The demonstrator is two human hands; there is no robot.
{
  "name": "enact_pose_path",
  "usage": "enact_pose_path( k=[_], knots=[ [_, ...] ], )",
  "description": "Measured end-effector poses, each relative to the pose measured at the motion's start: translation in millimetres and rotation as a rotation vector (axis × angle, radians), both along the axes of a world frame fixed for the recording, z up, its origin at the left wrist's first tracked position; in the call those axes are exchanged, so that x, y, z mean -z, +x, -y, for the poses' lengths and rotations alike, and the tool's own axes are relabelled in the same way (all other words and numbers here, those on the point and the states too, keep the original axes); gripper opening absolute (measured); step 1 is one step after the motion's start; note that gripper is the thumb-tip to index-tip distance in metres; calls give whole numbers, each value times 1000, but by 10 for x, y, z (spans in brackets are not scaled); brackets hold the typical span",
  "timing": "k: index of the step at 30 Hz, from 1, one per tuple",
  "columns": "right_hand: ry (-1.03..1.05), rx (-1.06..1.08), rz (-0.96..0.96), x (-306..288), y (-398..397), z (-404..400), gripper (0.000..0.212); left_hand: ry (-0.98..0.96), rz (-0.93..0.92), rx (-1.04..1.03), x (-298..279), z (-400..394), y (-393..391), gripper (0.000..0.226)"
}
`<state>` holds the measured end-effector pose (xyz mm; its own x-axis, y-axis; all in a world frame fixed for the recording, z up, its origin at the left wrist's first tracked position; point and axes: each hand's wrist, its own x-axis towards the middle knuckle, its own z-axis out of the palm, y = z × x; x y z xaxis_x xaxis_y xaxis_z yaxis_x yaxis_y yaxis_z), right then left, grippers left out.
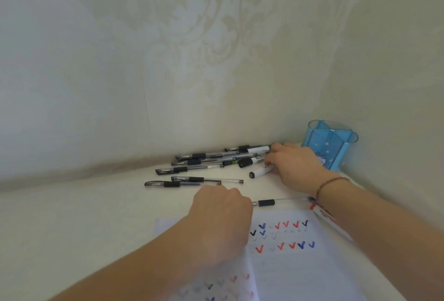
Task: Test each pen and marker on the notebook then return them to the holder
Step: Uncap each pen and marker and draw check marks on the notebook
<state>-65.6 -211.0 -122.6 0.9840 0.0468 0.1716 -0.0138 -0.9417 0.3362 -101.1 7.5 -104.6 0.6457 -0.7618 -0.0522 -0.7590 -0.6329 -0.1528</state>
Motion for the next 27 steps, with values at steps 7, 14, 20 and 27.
enact_pose_path(
  k=[7, 14, 20, 27],
  knots=[
    [782, -65, 462, -238, -660, -363, 6, -573, -80, -38, 166, -38, 128, 14],
    [1819, 63, 191, -171, -1320, -647, 10, -681, 49, 253, 258, -1, 56, 47],
    [1773, -30, 298, -22, -1356, -709, 26, -715, -276, 448, 357, 21, 62, 32],
    [1676, -235, 239, 14, -1409, -647, 28, -701, -519, 561, 266, -16, 135, 23]
  ],
)
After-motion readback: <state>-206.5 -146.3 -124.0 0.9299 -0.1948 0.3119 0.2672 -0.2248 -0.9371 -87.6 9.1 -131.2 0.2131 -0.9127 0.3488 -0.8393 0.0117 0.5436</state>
